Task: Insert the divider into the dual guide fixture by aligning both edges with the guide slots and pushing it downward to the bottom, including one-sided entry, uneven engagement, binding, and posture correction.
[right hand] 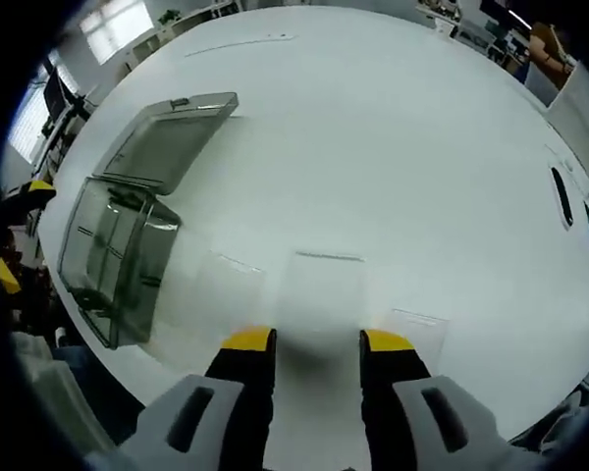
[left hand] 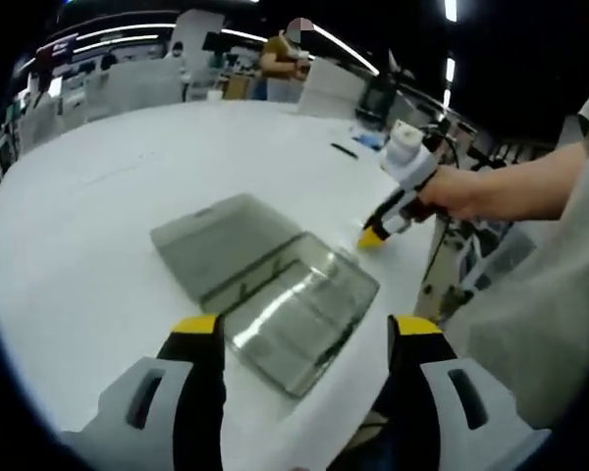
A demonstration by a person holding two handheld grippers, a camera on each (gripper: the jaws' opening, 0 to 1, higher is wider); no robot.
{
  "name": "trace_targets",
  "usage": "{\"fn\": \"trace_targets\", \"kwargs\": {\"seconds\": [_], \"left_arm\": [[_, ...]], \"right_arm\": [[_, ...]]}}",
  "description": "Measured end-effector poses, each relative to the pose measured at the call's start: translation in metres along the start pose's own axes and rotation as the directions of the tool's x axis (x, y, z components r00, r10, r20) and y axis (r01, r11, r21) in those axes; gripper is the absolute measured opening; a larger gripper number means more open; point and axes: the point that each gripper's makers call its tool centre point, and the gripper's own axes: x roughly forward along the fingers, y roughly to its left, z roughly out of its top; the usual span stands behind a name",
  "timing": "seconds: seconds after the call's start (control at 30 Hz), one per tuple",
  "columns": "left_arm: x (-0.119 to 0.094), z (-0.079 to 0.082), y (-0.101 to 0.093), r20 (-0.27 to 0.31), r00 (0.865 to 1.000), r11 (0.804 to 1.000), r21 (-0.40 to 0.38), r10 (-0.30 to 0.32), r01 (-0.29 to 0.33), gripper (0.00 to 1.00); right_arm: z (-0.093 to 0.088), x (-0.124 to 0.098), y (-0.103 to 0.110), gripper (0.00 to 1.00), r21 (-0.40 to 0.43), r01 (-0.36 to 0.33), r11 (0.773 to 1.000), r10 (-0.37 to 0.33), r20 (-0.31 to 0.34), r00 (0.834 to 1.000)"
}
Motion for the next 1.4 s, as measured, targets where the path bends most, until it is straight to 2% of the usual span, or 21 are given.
{"fn": "trace_targets", "kwargs": {"seconds": [0.2,0.67,0.77,0.97,1.4], "left_arm": [[0.004,0.004,-0.005,-0.009,1.0,0.999,0.036,-0.015,0.015,0.65],[0.014,0.012,-0.013,-0.008,0.999,0.997,0.066,-0.039,0.04,0.65],[0.015,0.013,-0.014,-0.009,0.999,0.997,0.07,-0.041,0.041,0.65],[0.013,0.012,-0.013,-0.006,0.999,0.997,0.071,-0.035,0.035,0.65],[0.012,0.006,-0.015,-0.01,1.0,0.998,0.052,-0.03,0.03,0.65]], "right_arm": [[0.0,-0.001,0.0,0.3,-0.008,-0.002,1.0,0.002,-0.018,1.0],[0.0,-0.002,0.001,0.29,-0.066,-0.016,0.998,0.014,-0.025,1.0],[0.0,-0.001,0.001,0.28,-0.079,-0.02,0.997,0.017,-0.044,0.999],[0.0,-0.002,0.001,0.28,-0.105,-0.029,0.994,0.021,-0.071,0.997],[0.002,-0.004,0.0,0.26,-0.094,-0.046,0.994,0.04,-0.068,0.997]]}}
